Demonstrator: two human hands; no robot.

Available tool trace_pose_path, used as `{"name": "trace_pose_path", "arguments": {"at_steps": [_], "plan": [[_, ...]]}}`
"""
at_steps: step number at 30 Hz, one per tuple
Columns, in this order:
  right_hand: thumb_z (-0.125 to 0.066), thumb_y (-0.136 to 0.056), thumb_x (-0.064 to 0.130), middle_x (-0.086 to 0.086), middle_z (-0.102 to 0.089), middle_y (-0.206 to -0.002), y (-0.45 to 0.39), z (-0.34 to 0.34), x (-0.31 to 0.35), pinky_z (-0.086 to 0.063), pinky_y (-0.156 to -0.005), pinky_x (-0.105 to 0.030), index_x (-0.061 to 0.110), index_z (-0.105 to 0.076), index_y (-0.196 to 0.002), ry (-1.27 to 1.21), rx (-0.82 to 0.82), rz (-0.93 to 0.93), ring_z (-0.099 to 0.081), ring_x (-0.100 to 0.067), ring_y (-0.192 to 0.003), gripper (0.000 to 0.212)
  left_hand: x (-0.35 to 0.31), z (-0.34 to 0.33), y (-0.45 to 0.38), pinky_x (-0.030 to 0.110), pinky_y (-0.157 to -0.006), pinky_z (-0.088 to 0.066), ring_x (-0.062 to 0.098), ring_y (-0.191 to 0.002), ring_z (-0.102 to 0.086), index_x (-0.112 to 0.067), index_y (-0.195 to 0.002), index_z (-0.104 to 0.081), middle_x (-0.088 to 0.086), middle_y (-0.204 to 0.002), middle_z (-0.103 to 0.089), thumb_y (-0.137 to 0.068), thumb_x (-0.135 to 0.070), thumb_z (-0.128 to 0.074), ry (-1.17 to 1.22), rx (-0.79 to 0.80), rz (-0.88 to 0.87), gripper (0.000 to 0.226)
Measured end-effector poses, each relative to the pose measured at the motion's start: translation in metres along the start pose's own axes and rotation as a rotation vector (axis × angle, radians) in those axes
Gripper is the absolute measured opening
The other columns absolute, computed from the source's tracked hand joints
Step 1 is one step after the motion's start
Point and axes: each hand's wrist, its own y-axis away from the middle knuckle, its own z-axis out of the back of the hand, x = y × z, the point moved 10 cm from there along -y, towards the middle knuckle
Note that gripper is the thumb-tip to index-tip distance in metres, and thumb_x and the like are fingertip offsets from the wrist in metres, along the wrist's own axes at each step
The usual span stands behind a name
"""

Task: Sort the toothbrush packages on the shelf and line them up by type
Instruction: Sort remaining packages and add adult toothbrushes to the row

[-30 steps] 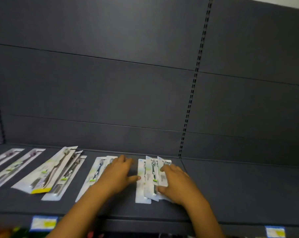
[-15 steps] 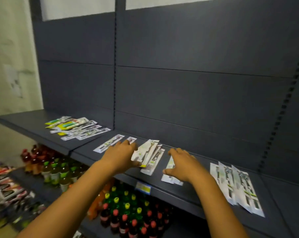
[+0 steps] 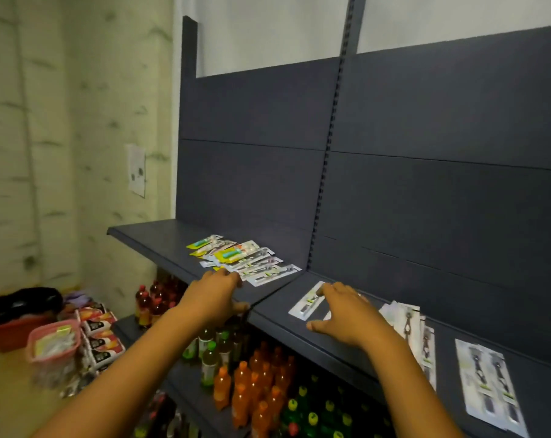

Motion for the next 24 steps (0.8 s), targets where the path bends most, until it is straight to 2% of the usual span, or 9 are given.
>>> {"name": "trace_pose_path", "arguments": {"at_steps": [5,13,17,24], "plan": [[-0.062,-0.084,0.059,0.0,-0.04,-0.142,-0.052,-0.022,0.048,-0.042,-0.103,-0.039,0.024,-0.036,-0.141,-0.019,0.035,-0.004,-0.041,-0.022,-0.129,0.072,0.07,-0.011,-0.023,0.039,-0.093,-0.05,0.022,-0.12,-0.049,-0.029,-0.128,-0.05,0.0,-0.13,-0.051,-0.086,-0.058,-0.059,0.019,0.003,0.01,0.052],[-0.062,-0.085,0.057,0.001,-0.037,-0.148,-0.154,-0.038,0.09,-0.038,-0.107,-0.038,0.024,-0.035,-0.143,-0.027,0.017,0.035,-0.036,-0.021,-0.135,0.072,0.147,-0.034,-0.09,0.036,-0.091,-0.05,0.019,-0.117,-0.05,-0.031,-0.126,-0.05,-0.002,-0.126,-0.052,-0.086,-0.06,-0.058,0.032,-0.003,0.028,0.05],[-0.062,-0.084,0.058,0.001,-0.036,-0.148,-0.209,-0.051,0.092,-0.037,-0.108,-0.037,0.024,-0.034,-0.145,-0.038,0.001,0.038,-0.036,-0.021,-0.136,0.075,0.167,-0.051,-0.138,0.038,-0.095,-0.048,0.02,-0.121,-0.049,-0.031,-0.126,-0.051,-0.002,-0.131,-0.051,-0.086,-0.059,-0.059,0.035,0.014,0.021,0.05],[-0.062,-0.085,0.058,0.004,-0.039,-0.141,-0.294,-0.06,0.062,-0.037,-0.105,-0.035,0.028,-0.038,-0.14,-0.065,0.002,-0.022,-0.038,-0.02,-0.133,0.067,0.199,-0.072,-0.24,0.035,-0.088,-0.05,0.019,-0.116,-0.052,-0.031,-0.125,-0.053,-0.002,-0.126,-0.054,-0.086,-0.055,-0.059,0.034,0.035,0.04,0.046]]}}
